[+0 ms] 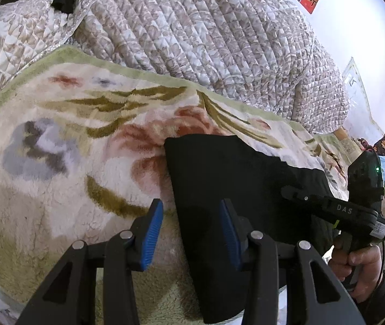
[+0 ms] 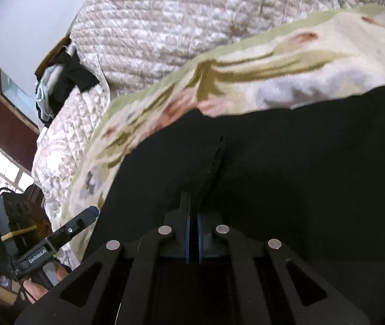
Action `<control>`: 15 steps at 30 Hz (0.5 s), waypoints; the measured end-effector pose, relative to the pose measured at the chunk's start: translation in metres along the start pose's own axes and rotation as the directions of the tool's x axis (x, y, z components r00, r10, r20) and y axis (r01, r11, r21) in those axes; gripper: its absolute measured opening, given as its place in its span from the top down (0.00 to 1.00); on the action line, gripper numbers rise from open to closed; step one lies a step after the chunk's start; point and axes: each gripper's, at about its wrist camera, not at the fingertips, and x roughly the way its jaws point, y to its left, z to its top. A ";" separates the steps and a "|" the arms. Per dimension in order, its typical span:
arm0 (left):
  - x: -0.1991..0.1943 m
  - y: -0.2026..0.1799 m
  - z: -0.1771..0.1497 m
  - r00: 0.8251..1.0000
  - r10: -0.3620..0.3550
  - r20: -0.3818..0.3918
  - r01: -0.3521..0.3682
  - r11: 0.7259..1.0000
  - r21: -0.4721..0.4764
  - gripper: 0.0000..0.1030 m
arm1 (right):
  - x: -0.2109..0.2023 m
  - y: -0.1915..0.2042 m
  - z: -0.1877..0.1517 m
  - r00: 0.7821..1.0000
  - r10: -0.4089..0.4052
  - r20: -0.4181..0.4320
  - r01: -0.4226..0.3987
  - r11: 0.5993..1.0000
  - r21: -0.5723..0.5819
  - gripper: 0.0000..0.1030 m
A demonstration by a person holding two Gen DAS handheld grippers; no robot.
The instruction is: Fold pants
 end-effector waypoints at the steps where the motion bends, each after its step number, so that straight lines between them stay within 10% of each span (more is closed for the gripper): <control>1: 0.001 -0.001 0.000 1.000 -0.005 -0.002 0.005 1.000 0.001 0.55 | -0.002 -0.003 0.001 1.000 -0.018 0.015 0.018 1.000 0.007 0.98; 15: -0.008 -0.021 -0.002 0.999 -0.035 0.004 0.034 0.998 0.060 0.56 | -0.025 -0.011 -0.002 0.990 -0.130 0.052 0.131 0.991 -0.007 0.94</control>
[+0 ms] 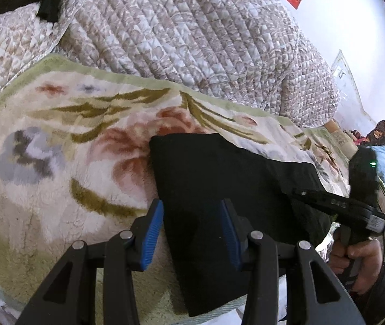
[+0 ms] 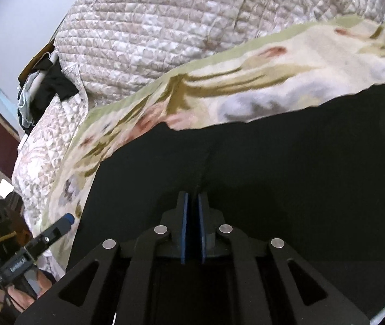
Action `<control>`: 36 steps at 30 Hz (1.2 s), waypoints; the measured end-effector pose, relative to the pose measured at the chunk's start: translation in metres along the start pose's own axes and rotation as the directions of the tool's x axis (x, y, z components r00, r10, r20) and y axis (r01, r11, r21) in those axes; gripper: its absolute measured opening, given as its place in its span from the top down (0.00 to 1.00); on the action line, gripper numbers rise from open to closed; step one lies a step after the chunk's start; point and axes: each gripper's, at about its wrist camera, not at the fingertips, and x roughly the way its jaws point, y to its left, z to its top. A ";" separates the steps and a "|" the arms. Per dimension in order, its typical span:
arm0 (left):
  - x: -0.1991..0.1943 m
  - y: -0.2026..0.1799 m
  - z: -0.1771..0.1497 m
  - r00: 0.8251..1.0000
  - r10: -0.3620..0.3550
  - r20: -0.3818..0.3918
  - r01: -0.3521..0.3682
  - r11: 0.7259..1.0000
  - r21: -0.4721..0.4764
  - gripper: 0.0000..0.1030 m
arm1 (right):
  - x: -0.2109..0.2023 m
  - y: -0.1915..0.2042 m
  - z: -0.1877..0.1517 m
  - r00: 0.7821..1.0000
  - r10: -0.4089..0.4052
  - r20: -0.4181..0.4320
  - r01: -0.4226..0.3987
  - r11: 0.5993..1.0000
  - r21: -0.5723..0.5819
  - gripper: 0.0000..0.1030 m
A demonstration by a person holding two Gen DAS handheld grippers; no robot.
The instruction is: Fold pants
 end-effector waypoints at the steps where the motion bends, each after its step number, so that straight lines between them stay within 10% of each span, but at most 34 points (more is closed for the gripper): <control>1: 0.000 -0.003 -0.001 1.000 -0.001 -0.004 0.001 1.000 0.009 0.56 | -0.007 0.003 -0.002 1.000 0.013 0.010 -0.012 1.000 -0.011 0.94; 18: 0.012 -0.025 -0.033 0.996 0.043 -0.078 -0.035 0.994 0.104 0.65 | -0.012 0.025 -0.046 0.997 -0.049 -0.060 0.036 0.979 -0.201 0.93; 36: 0.085 -0.002 0.046 0.989 0.059 -0.133 -0.055 0.998 0.038 0.65 | 0.043 0.017 0.020 0.991 -0.120 -0.051 0.111 0.983 -0.143 0.93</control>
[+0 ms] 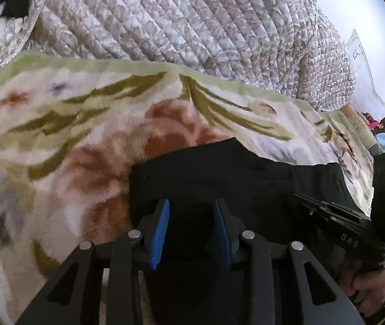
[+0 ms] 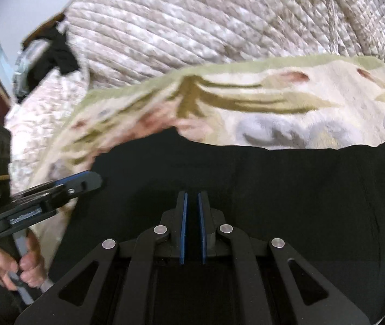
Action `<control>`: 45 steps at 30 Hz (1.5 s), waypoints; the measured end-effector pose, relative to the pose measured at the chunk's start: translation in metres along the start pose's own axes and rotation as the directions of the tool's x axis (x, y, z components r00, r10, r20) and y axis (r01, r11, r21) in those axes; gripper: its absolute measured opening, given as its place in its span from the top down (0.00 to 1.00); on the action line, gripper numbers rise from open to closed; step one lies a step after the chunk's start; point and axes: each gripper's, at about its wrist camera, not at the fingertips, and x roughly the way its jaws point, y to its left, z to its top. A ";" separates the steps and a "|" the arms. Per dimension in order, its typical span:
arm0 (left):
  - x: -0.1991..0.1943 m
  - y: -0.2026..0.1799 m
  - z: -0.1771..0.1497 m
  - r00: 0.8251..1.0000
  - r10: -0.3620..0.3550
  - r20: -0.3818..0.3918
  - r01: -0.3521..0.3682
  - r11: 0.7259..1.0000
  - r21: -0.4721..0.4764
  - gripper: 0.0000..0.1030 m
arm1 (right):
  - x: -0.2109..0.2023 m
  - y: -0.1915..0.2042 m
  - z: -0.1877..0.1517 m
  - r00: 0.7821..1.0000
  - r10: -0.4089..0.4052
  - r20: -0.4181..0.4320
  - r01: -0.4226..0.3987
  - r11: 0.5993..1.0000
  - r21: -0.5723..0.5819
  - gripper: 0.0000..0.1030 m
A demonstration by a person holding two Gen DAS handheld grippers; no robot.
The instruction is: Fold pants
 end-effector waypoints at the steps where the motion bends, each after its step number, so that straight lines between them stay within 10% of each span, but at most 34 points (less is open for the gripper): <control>1: 0.001 -0.002 -0.001 1.000 0.008 0.005 -0.008 1.000 0.019 0.64 | 0.001 -0.004 0.000 1.000 0.014 0.005 -0.014 1.000 0.020 0.94; 32: -0.058 -0.045 -0.090 0.996 0.063 0.065 -0.071 0.989 0.129 0.61 | -0.066 0.025 -0.083 0.994 -0.085 0.074 0.096 0.983 -0.159 0.71; 34: -0.058 -0.046 -0.093 0.995 0.064 0.071 -0.073 0.988 0.140 0.61 | -0.073 0.014 -0.086 0.993 -0.090 0.080 0.098 0.989 -0.111 0.59; 45: -0.054 -0.049 -0.095 0.996 0.057 0.071 -0.067 0.988 0.142 0.52 | -0.126 -0.077 -0.084 0.953 -0.256 0.162 0.193 0.925 0.328 0.58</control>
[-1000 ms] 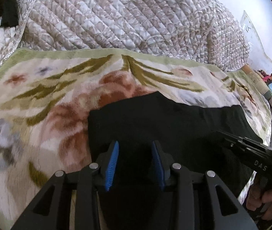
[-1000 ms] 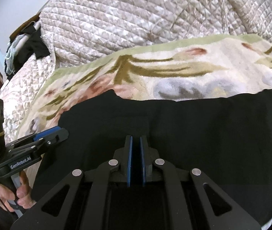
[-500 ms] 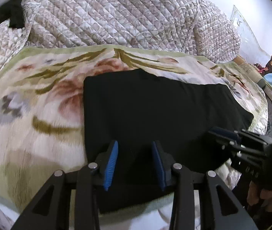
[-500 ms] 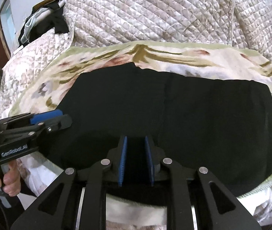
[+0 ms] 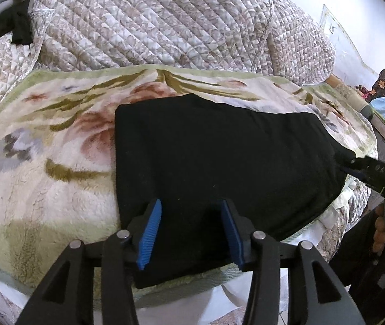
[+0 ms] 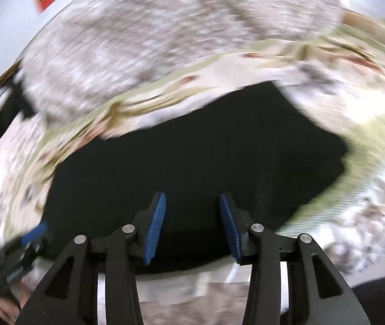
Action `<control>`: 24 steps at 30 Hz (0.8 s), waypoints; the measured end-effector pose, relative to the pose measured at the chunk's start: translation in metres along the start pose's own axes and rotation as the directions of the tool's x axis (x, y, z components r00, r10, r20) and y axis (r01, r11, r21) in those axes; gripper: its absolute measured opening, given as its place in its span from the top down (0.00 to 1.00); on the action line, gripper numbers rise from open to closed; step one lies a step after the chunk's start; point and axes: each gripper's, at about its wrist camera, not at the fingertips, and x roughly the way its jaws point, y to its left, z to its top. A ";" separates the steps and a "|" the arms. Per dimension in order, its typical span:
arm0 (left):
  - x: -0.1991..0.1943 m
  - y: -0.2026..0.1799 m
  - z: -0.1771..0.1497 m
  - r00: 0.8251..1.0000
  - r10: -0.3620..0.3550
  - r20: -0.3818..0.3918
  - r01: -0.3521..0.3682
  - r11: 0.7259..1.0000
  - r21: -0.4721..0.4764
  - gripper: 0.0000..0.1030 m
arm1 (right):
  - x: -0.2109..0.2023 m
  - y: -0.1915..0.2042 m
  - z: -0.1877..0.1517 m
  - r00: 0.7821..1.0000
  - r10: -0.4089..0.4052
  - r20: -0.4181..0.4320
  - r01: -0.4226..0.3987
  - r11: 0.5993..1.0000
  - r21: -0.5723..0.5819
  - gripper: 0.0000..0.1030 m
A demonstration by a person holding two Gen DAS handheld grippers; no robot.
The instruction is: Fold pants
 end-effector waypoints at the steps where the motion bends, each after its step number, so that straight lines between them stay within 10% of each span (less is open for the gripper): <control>1: 0.000 0.000 0.000 1.000 -0.002 -0.001 0.002 1.000 -0.003 0.52 | -0.005 -0.014 0.002 1.000 0.001 0.011 -0.002 0.997 0.073 0.57; 18: 0.002 -0.001 0.002 1.000 -0.011 0.000 0.011 1.000 -0.008 0.47 | 0.014 -0.084 0.017 0.999 0.039 0.019 -0.044 0.912 0.408 0.39; 24: 0.000 0.002 0.003 0.999 -0.035 0.002 0.035 0.999 -0.020 0.47 | 0.025 -0.076 0.035 0.999 0.038 0.015 -0.041 0.938 0.344 0.60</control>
